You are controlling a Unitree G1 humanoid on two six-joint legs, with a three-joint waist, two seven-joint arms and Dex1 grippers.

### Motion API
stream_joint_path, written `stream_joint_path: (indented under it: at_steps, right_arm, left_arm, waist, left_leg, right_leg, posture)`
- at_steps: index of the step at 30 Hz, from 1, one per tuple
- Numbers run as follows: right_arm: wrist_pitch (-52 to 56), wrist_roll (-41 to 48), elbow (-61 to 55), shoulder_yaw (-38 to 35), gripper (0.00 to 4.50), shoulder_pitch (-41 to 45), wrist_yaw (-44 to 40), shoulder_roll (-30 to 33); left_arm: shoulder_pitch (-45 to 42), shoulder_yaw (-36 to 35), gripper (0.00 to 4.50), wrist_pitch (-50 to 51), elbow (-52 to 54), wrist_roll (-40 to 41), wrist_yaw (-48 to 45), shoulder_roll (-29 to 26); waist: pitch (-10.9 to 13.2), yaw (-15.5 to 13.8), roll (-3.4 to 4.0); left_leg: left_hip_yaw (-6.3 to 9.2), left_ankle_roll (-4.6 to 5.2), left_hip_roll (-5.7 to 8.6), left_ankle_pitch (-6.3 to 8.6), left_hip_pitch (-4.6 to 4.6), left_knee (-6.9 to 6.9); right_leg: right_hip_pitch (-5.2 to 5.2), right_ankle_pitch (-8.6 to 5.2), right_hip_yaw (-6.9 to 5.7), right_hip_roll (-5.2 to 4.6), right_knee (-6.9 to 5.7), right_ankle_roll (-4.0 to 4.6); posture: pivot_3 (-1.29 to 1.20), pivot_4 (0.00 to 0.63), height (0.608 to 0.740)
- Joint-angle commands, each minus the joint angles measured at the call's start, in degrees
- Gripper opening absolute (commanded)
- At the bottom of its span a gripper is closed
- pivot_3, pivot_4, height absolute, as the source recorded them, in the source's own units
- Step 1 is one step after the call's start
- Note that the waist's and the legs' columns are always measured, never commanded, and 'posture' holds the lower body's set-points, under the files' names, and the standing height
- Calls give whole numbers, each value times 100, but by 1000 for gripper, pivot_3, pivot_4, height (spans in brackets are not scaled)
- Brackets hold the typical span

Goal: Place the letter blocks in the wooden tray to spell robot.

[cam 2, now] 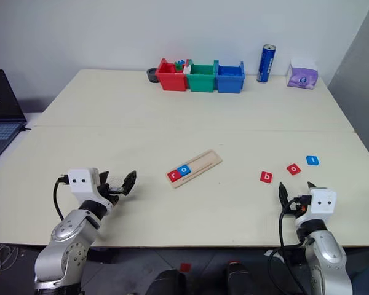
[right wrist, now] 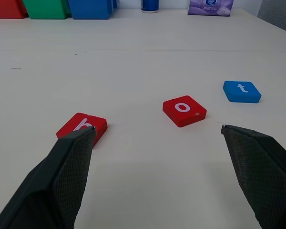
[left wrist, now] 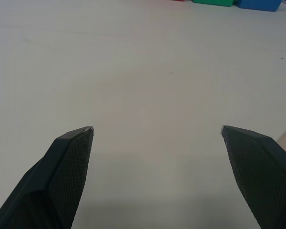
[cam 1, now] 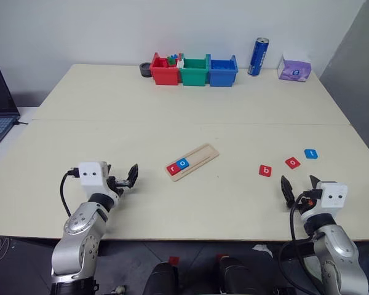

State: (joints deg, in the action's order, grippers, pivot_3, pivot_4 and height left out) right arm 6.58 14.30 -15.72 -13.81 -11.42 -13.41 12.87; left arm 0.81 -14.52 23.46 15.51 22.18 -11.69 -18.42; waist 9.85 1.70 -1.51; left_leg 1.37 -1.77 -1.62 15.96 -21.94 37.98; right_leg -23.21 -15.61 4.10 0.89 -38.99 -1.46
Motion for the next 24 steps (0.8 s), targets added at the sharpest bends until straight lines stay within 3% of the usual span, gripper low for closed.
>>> stream_joint_path:
  at_steps: [1,6,15,24]
  right_arm:
    - [-106,-37,-77,-2,4456,23,3,10]
    - [-121,-49,-39,41,4456,55,-5,-1]
    - [-139,-60,-16,88,4456,78,-24,22]
    - [-225,-63,-33,210,4456,39,-205,38]
  left_arm:
    - [23,-59,4500,-221,268,-34,-99,-19]
    - [-15,67,4500,-1,304,-106,-116,-100]
    - [-111,131,4500,-561,195,-314,-306,-34]
    - [-240,59,4500,65,46,20,-687,-231]
  waist:
    - [0,1,0]
    - [0,1,0]
    - [0,0,0]
    - [0,4,0]
  left_leg:
    - [0,0,0,0,0,0]
    - [0,0,1,0,0,0]
    - [-1,0,1,0,-1,0]
    - [-1,0,0,0,0,0]
  right_leg:
    - [0,0,0,0,0,0]
    - [0,-1,0,1,0,0]
    - [0,-1,0,1,0,1]
    - [0,-2,-2,2,0,0]
  posture:
    - [0,150,740]
    - [0,150,740]
    - [0,150,740]
    - [0,150,740]
